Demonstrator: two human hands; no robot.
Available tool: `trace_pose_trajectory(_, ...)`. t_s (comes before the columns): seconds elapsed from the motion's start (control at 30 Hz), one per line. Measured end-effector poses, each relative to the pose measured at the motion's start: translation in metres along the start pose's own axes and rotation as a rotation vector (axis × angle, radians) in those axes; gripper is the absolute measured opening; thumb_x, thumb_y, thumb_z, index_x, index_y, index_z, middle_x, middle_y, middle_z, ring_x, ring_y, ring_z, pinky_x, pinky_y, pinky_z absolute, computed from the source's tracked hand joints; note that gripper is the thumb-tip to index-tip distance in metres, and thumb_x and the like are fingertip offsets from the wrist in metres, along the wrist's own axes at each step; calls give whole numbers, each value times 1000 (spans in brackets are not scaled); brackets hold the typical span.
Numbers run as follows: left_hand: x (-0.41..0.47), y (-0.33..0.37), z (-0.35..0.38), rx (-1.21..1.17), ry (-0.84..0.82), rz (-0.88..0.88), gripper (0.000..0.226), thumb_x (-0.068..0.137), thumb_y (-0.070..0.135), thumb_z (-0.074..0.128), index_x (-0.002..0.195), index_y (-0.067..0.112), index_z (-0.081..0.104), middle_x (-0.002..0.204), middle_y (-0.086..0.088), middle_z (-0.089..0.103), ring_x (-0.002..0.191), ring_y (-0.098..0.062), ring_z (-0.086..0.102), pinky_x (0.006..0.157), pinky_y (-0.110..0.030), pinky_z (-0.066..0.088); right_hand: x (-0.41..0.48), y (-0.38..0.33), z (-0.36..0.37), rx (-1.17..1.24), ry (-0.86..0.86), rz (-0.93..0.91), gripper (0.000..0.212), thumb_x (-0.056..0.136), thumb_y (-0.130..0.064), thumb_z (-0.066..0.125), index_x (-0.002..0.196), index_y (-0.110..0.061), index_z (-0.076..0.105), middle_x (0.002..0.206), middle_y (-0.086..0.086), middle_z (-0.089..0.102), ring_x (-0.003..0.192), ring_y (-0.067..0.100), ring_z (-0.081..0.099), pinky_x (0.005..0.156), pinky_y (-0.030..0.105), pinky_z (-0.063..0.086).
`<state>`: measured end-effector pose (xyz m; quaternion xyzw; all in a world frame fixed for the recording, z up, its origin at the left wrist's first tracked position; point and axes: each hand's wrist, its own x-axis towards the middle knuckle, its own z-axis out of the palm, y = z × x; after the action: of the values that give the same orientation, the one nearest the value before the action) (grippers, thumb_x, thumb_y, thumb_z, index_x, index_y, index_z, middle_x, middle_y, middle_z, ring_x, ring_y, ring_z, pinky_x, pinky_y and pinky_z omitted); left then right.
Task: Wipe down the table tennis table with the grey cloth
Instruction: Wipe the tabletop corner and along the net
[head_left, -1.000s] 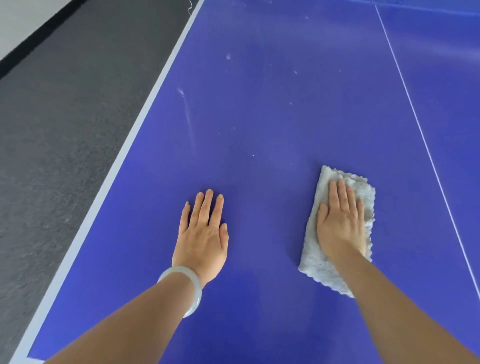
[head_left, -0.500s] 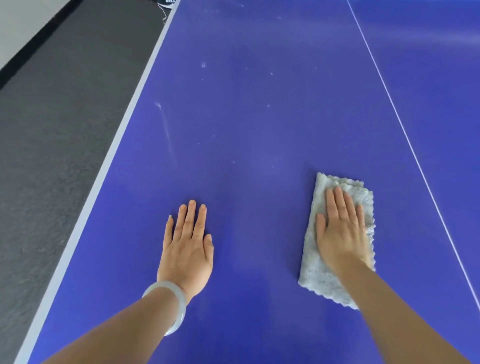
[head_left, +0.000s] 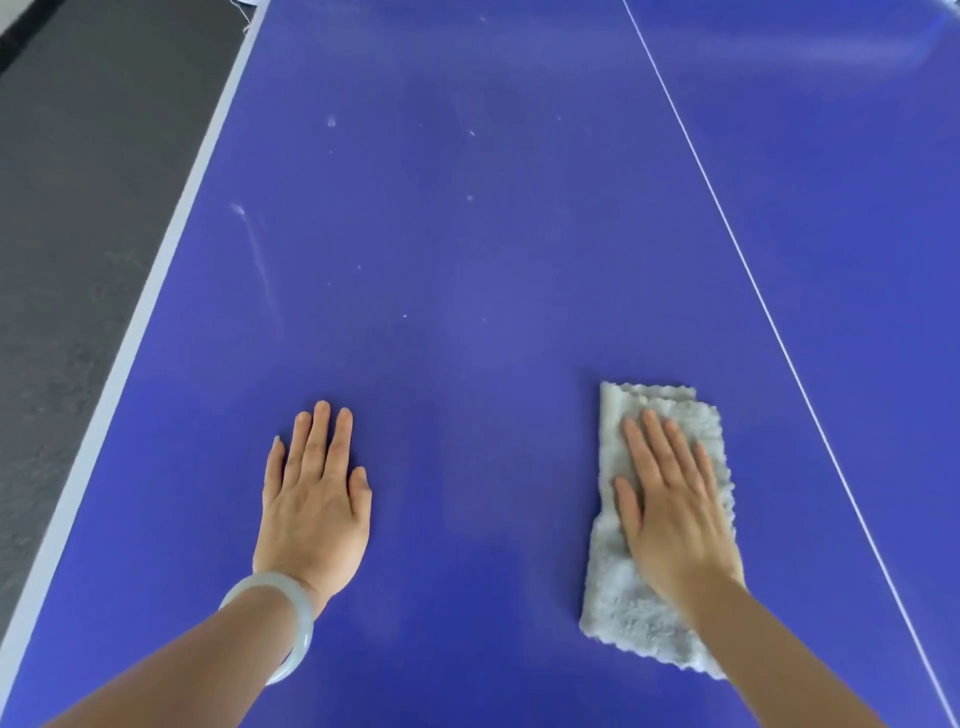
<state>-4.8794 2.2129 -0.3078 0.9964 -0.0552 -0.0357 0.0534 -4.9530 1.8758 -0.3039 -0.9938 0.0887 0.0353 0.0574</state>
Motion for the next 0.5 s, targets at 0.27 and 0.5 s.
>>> trace_pose_trajectory(0.27,-1,0,-1,9,11,-2,68,96,40,6,158,13,16,165,-5,12,153,-22,9,125,-44,7,61,-105,4,97,54,309,65,104,-36,19,158,-7,-3,165,15,-8,153,31,-10,123,48,-9)
trace_pose_trajectory(0.5,0,-1,-1,-5,28,-2,68,96,41,9,157,13,20,165,-6,15,153,-22,12,124,-44,10,4,-2,4,7,16,-109,63,102,-43,15,159,-19,10,167,-1,5,154,16,-1,124,40,2)
